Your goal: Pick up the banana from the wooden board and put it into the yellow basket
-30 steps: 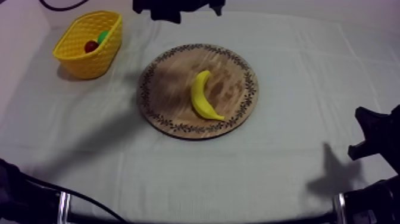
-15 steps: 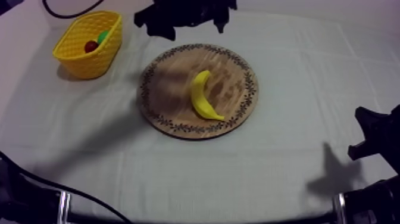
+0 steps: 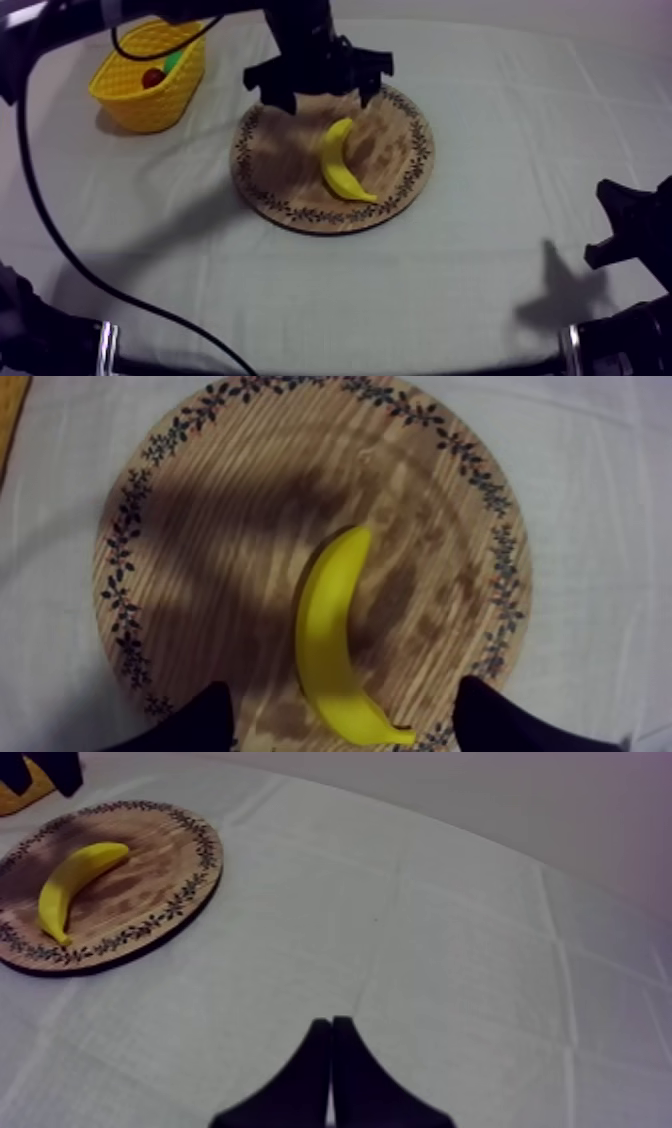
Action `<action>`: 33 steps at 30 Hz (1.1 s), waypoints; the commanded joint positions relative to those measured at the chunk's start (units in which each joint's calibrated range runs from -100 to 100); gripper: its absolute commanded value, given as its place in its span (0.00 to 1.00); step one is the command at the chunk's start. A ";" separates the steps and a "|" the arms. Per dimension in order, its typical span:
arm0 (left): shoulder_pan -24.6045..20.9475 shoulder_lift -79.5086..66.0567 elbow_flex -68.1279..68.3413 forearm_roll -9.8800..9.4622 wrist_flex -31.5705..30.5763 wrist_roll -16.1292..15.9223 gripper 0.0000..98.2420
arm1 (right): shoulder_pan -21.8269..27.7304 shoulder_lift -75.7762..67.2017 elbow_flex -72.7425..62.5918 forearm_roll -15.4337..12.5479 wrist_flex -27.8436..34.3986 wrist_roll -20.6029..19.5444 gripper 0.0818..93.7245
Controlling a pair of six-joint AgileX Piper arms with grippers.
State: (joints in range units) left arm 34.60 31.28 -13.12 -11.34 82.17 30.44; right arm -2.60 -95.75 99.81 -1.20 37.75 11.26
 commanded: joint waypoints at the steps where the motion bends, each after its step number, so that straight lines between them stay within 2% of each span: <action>1: -0.26 2.65 -0.33 0.54 -0.59 -0.03 0.81 | 0.00 0.00 -0.03 0.01 -0.01 0.00 0.00; 14: -1.88 13.53 -4.50 5.36 -0.22 -2.10 0.81 | 0.00 0.00 -0.03 0.01 -0.01 0.00 0.00; 23: -1.72 18.52 -8.22 8.59 3.79 -4.69 0.80 | 0.00 0.00 -0.03 0.01 -0.01 0.00 0.00; 27: -1.38 20.23 -9.84 9.47 5.37 -5.52 0.79 | 0.00 0.00 -0.03 0.01 -0.01 0.00 0.00; 30: -1.23 21.14 -10.98 9.69 5.90 -6.06 0.76 | 0.00 0.00 -0.03 0.01 -0.01 0.00 0.00; 33: -1.12 21.73 -12.06 9.62 6.08 -6.76 0.67 | 0.00 0.00 -0.03 0.01 -0.01 0.00 0.00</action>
State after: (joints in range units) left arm 33.44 52.89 -24.97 -1.67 88.21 23.81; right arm -2.60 -95.75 99.81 -1.20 37.74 11.33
